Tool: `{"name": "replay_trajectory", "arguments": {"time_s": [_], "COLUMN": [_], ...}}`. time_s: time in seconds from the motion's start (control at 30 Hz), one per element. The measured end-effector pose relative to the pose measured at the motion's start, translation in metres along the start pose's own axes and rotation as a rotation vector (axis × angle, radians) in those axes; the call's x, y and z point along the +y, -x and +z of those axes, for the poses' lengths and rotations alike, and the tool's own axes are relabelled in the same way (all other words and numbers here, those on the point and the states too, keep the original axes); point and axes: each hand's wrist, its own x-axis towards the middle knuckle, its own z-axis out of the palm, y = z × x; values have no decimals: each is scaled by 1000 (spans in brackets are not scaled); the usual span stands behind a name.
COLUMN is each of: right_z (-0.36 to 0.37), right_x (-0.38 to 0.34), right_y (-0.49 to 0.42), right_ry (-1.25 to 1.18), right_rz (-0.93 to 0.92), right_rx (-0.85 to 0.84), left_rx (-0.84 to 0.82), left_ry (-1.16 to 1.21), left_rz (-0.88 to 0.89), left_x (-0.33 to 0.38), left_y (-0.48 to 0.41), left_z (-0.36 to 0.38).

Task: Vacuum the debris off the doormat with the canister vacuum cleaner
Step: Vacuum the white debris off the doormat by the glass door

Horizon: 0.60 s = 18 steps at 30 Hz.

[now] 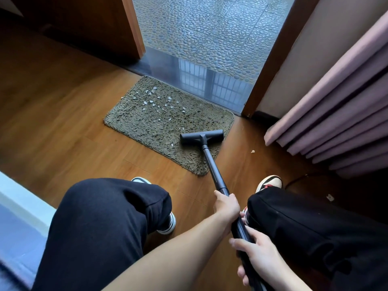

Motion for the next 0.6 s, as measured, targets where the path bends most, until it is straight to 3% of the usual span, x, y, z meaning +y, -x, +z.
{"name": "replay_trajectory", "arguments": {"time_s": [0.3,0.6], "right_z": [6,12], "right_x": [-50,-59], "right_y": [-51,-57], "right_ry": [-9,127], "right_rz": [-41,-135], "right_rx": [12,2], "left_rx": [-57,-91], "left_ry": [90,346], "left_rz": [70,54], "left_x": [75,80], "left_y": [-16,-18], "left_z": [-16,-30]}}
